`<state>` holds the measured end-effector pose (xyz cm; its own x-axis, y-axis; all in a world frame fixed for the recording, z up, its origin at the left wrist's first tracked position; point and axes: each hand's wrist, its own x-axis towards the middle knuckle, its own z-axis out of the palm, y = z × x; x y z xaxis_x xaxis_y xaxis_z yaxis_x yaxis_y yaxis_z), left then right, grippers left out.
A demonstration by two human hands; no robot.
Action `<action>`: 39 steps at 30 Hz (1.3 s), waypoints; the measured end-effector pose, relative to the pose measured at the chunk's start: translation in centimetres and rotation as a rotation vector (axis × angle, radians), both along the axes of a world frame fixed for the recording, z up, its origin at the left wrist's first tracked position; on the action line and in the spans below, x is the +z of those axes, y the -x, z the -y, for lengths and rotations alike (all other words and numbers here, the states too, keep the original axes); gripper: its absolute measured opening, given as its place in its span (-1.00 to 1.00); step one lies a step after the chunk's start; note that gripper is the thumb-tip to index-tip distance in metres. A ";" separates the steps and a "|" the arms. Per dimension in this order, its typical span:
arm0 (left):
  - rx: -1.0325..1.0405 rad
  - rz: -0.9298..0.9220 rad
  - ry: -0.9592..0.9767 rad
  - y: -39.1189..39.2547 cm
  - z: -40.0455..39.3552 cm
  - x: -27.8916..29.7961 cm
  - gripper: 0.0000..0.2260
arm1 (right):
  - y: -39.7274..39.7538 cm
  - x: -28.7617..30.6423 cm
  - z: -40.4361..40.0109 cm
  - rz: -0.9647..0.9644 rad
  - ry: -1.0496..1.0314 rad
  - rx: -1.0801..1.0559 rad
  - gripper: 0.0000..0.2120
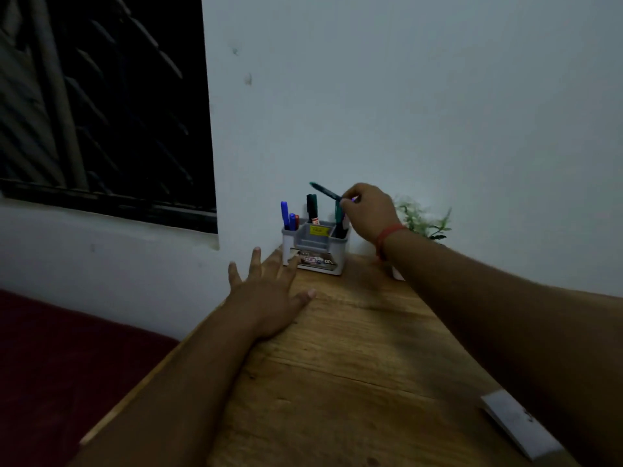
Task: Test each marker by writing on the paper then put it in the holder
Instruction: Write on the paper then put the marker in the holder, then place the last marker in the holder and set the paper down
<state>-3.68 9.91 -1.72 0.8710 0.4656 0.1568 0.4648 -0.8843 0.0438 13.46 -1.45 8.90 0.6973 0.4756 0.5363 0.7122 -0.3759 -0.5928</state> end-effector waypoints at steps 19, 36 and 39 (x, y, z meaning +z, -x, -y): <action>-0.033 -0.036 0.005 -0.9 -0.4 0.1 -0.29 | -3.5 3.0 -7.2 0.324 0.651 -0.104 -0.75; -0.038 -0.037 -0.021 -0.9 -0.5 -0.1 -0.28 | -3.3 -0.9 4.6 0.602 0.400 0.089 -0.67; -0.042 -0.022 -0.065 -1.0 0.1 0.0 -0.27 | -2.2 -3.4 9.8 0.580 0.401 0.167 -0.74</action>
